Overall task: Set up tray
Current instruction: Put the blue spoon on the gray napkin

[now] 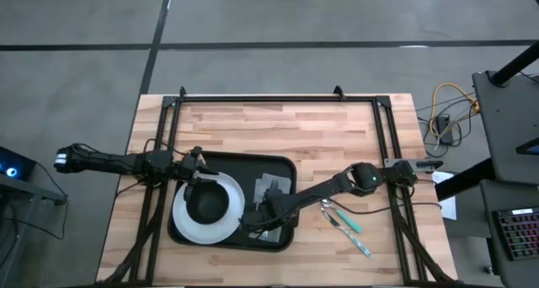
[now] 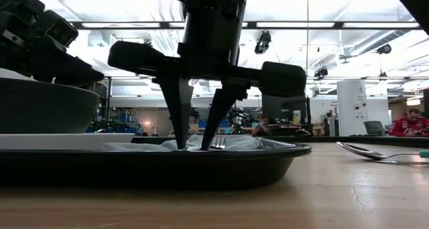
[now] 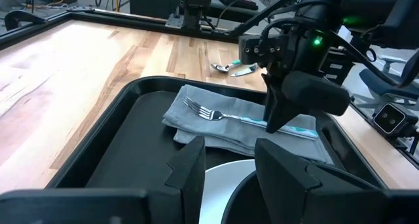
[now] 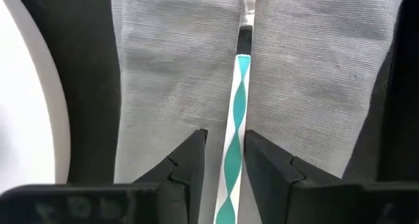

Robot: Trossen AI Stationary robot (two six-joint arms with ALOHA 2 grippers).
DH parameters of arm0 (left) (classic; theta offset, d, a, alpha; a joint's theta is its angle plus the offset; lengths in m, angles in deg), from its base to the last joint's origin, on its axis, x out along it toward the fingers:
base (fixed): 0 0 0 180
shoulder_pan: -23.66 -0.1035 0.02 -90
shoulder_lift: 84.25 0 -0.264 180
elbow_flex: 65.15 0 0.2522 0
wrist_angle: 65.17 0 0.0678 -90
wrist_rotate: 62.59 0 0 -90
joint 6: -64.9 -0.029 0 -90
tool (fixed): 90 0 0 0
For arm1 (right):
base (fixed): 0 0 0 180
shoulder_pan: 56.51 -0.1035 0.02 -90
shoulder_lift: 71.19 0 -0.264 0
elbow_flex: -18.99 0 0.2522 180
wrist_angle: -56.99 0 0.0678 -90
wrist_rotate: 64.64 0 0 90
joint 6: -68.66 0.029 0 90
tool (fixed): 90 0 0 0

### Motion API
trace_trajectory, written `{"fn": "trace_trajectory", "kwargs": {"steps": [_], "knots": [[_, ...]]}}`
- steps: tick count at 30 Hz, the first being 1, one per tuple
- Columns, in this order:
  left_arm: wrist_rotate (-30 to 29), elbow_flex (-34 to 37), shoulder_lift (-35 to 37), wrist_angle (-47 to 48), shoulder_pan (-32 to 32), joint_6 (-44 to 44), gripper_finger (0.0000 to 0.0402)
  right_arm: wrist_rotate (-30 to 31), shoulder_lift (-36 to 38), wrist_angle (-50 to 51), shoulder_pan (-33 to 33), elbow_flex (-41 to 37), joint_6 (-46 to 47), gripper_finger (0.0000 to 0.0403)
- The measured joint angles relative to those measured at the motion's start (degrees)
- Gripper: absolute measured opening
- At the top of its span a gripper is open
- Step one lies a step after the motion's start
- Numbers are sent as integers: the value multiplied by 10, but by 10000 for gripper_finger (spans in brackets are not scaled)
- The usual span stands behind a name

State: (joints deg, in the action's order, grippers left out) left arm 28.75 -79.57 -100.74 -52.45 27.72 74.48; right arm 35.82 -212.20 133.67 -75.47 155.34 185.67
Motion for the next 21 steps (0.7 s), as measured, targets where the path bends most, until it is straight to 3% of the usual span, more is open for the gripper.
{"fn": "trace_trajectory", "kwargs": {"steps": [8, 15, 21], "knots": [[0, 0, 0, 0, 0, 0, 115, 0, 1, 22, 2, 20, -16, 86], [0, 0, 0, 0, 0, 0, 115, -8, 2, 103, 6, 68, -51, 81], [0, 0, 0, 0, 0, 0, 115, -87, 3, 206, 8, 116, -106, 90]]}}
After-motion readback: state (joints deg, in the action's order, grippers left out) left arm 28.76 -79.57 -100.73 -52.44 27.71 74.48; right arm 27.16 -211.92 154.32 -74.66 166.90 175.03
